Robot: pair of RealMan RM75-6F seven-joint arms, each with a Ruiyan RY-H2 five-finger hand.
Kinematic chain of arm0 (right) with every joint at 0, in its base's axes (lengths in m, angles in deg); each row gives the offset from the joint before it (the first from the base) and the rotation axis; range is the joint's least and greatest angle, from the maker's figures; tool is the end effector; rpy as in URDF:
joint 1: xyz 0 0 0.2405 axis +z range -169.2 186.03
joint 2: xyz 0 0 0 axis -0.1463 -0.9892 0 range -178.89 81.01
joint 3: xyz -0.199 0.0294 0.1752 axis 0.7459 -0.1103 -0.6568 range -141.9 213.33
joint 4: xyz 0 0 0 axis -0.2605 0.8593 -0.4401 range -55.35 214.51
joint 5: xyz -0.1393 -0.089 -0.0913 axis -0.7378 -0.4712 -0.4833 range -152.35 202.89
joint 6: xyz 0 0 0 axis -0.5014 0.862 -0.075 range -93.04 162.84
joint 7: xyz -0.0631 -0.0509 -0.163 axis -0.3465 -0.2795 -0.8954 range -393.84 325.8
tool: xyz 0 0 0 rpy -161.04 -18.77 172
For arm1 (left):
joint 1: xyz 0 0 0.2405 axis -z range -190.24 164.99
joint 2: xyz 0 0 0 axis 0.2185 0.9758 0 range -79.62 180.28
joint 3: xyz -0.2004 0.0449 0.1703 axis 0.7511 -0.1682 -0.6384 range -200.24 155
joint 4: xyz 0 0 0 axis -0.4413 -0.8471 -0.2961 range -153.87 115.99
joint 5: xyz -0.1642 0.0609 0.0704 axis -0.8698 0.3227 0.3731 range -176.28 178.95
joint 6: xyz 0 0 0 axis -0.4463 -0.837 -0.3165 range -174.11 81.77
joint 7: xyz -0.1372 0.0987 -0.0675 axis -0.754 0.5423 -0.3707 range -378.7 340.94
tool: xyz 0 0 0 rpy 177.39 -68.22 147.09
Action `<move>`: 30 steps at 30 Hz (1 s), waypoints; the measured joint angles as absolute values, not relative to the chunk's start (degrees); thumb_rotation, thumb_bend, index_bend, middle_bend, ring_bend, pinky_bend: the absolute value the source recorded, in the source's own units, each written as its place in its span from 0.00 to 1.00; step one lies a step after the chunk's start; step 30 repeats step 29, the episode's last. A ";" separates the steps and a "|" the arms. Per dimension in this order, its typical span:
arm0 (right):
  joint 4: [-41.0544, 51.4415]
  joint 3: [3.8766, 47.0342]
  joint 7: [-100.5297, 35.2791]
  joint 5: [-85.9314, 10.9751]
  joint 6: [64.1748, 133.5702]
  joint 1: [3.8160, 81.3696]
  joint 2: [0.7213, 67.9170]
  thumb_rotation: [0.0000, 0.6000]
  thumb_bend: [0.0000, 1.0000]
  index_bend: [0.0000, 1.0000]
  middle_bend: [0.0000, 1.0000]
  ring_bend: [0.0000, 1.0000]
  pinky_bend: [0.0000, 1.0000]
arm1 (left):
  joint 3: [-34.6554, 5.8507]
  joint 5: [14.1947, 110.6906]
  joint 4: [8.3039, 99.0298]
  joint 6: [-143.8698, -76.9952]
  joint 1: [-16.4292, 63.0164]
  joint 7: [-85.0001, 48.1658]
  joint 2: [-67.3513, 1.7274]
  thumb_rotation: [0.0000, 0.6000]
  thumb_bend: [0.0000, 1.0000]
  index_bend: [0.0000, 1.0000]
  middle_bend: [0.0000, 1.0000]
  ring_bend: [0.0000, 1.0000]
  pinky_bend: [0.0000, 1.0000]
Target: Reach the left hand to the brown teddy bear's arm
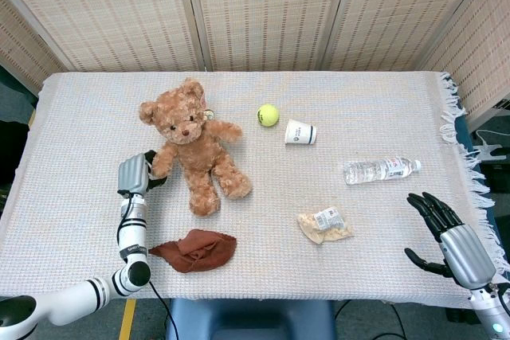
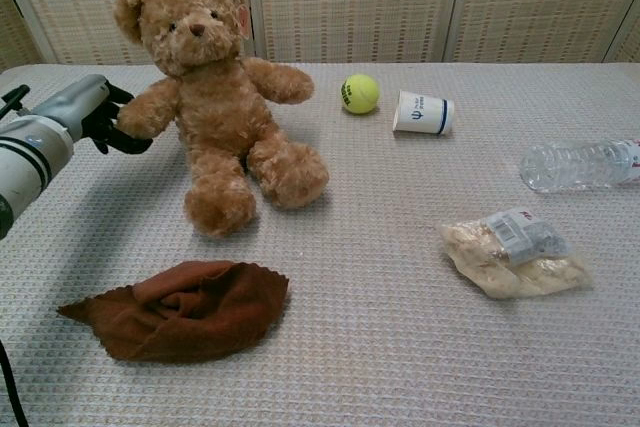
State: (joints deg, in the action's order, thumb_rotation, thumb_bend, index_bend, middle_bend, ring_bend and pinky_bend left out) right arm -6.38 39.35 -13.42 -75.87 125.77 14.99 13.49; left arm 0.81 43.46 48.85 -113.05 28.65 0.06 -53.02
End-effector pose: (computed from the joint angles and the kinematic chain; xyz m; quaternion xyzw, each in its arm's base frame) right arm -0.2880 -0.2006 0.1773 0.6373 -0.4069 0.4823 0.4423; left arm -0.2091 0.4232 -0.0002 -0.4904 -0.5267 -0.4061 0.5632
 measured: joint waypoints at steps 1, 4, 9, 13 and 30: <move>-6.36 39.35 -13.45 -75.87 125.75 14.99 13.49 1.00 0.15 0.00 0.07 0.00 0.12 | 0.71 44.06 49.01 -113.13 28.57 -0.04 -52.85 1.00 0.34 0.40 0.46 0.45 0.48; -6.34 39.34 -13.49 -75.84 125.70 15.02 13.49 1.00 0.15 0.00 0.07 0.00 0.12 | 0.17 46.23 50.32 -113.19 28.13 -0.80 -51.73 1.00 0.34 0.21 0.29 0.31 0.45; -6.34 39.19 -13.09 -75.60 125.81 15.01 13.30 1.00 0.15 0.00 0.07 0.00 0.12 | -3.44 52.77 54.43 -113.43 25.99 -2.19 -47.11 1.00 0.34 0.06 0.12 0.13 0.35; -6.28 39.02 -12.99 -75.49 126.05 14.97 13.24 1.00 0.15 0.00 0.07 0.00 0.12 | -10.82 60.65 59.09 -113.81 22.20 -2.51 -39.37 1.00 0.34 0.03 0.06 0.08 0.32; -6.00 38.00 -16.39 -73.88 125.11 15.03 15.16 1.00 0.15 0.00 0.07 0.00 0.12 | -25.16 78.70 67.98 -127.39 4.43 -12.14 -22.77 1.00 0.34 0.07 0.10 0.07 0.30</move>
